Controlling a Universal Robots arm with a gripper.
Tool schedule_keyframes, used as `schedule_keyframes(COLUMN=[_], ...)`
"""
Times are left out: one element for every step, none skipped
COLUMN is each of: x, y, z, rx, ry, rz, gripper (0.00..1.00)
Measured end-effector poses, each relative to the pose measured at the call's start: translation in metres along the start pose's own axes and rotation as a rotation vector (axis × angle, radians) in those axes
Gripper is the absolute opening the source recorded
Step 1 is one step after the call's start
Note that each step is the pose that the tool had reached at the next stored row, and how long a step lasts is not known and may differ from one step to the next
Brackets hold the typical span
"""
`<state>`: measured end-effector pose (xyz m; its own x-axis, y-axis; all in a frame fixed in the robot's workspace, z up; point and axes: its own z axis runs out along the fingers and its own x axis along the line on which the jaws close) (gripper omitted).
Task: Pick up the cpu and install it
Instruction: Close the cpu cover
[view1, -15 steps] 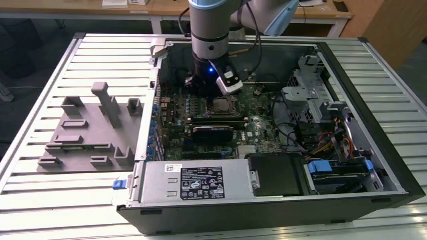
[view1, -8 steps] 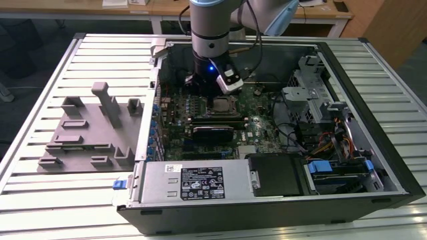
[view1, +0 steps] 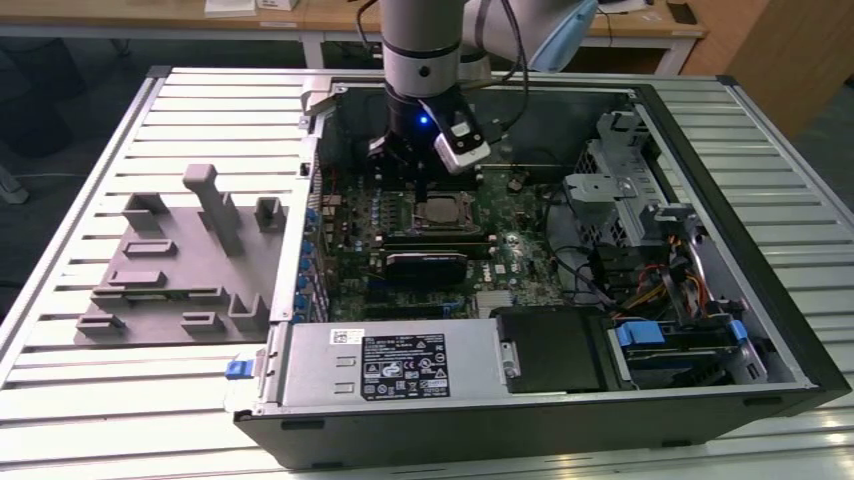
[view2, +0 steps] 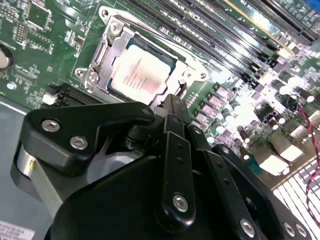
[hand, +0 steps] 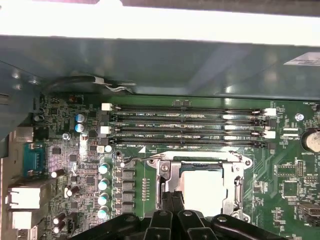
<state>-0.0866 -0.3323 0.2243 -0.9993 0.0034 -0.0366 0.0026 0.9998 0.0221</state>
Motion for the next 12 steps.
schedule_keyframes(x=[0.0,0.0,0.0,0.0,-0.0004,-0.0015,-0.0034,-0.0058,-0.0084,-0.0114,-0.0148,-0.0181], y=[0.0,0.0,0.0,0.0,0.0,0.0,0.0,0.0,0.0,0.0,0.0,0.0001], z=[0.0001,0.0001,0.0001,0.0,0.0,0.0,0.0001,0.0002,0.0003,0.0004,0.0005,0.0007], rx=[-0.0002,-0.0003,-0.0002,-0.0002,0.0,0.0001,0.0,0.0,-0.0001,-0.0001,-0.0001,-0.0001], ry=[-0.0002,-0.0003,-0.0002,-0.0002,0.0,0.0,0.0,0.0,0.0002,0.0003,0.0006,0.0008], rz=[0.0,0.0,0.0,0.0,0.0,0.0,0.0,0.0,0.0,0.0,0.0,0.0], gripper=[0.11,0.11,0.11,0.11,0.11,0.11,0.11,0.11,0.11,0.11,0.11,0.11])
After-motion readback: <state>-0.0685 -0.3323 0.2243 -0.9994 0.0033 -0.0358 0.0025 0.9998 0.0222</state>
